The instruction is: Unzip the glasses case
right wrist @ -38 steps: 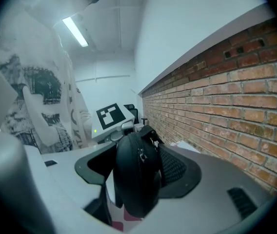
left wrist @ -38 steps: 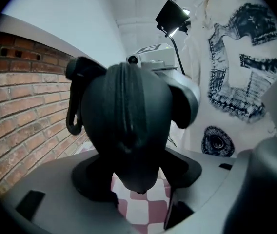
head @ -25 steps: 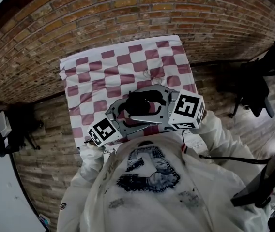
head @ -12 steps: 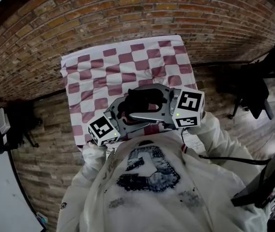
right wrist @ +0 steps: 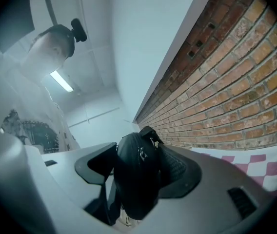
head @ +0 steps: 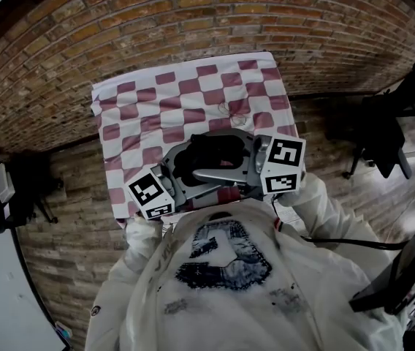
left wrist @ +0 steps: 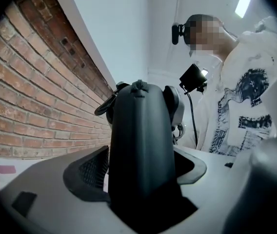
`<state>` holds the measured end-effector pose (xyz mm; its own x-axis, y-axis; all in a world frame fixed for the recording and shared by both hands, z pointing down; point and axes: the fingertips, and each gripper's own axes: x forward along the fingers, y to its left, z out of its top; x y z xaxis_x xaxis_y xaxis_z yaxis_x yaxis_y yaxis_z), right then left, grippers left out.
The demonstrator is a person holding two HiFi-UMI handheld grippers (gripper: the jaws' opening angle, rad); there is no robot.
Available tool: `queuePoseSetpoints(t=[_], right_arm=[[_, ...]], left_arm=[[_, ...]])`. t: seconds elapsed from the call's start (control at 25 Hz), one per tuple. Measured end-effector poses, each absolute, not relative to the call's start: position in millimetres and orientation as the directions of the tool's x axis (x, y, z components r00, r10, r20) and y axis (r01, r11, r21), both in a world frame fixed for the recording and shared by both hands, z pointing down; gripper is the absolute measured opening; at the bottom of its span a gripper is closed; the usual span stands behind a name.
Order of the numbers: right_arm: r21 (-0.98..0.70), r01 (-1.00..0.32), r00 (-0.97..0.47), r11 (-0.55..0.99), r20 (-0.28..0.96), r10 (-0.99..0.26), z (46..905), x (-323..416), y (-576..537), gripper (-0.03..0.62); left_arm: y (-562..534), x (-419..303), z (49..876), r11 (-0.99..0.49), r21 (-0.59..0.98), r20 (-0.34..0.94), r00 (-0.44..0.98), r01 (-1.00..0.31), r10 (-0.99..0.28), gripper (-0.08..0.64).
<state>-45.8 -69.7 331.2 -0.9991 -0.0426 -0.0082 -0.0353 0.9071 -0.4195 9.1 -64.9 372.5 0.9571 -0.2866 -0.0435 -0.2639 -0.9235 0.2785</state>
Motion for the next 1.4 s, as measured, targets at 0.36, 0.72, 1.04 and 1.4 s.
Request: queuePoseSetpoints(t=[0.36,0.72,1.04,1.4], right_arm=[[-0.445,-0.051,-0.997,0.894,-0.023,-0.069,336,-44,-70,0.279],[-0.459,-0.042,-0.998,0.887,-0.015,-0.055,339,-41,-69,0.279],[-0.454,-0.035,-0.999,0.890,0.026,-0.026,346,-40,-65,0.279],[-0.532,-0.016,-1.000,0.847,0.023,-0.004,357,-31,-59,0.279]], left_arm=[[-63,9,376,-0.924,0.276,-0.033,0.958,-0.266,-0.286,0.342],[-55,10,378,-0.947,0.206,0.001,0.968,-0.245,-0.250,0.272],[-54,7,387,-0.964,0.093,0.073,0.967,-0.250,-0.243,0.265],[-51,-1,396,-0.967,-0.039,0.159,0.953,-0.253,-0.256,0.264]])
